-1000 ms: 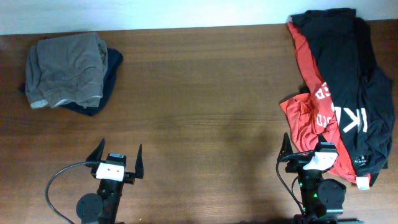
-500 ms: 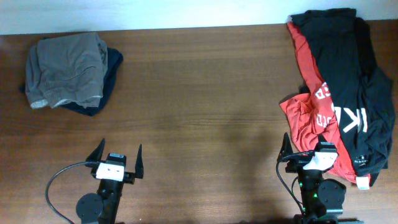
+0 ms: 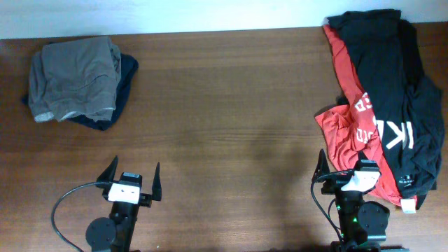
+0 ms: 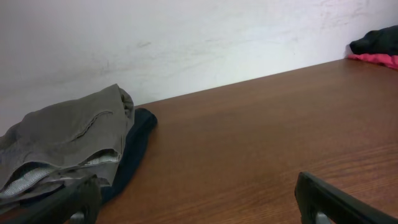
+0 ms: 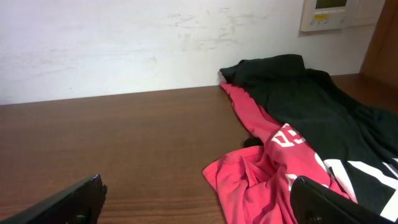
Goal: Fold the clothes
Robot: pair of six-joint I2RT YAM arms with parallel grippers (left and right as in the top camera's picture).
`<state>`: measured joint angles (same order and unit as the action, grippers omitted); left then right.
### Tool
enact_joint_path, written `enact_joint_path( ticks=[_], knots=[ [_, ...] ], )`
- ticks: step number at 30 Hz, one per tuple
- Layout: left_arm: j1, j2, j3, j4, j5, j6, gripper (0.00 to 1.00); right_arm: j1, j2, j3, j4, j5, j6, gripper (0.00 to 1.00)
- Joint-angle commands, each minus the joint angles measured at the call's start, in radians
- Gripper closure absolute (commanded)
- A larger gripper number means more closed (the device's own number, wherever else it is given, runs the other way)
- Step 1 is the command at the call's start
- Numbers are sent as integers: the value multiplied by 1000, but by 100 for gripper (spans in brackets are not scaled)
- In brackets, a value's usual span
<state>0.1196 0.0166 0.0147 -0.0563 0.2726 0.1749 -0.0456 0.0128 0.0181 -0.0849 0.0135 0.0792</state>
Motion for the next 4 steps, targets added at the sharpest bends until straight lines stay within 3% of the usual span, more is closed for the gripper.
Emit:
enact_joint_path(
  ticks=[1, 4],
  knots=[
    [-5, -10, -5, -4, -7, -4, 1, -8, -9, -9, -1, -2, 6, 1],
    [-5, -10, -6, -5, -7, -4, 1, -8, -9, -9, -1, -2, 6, 1]
  ],
)
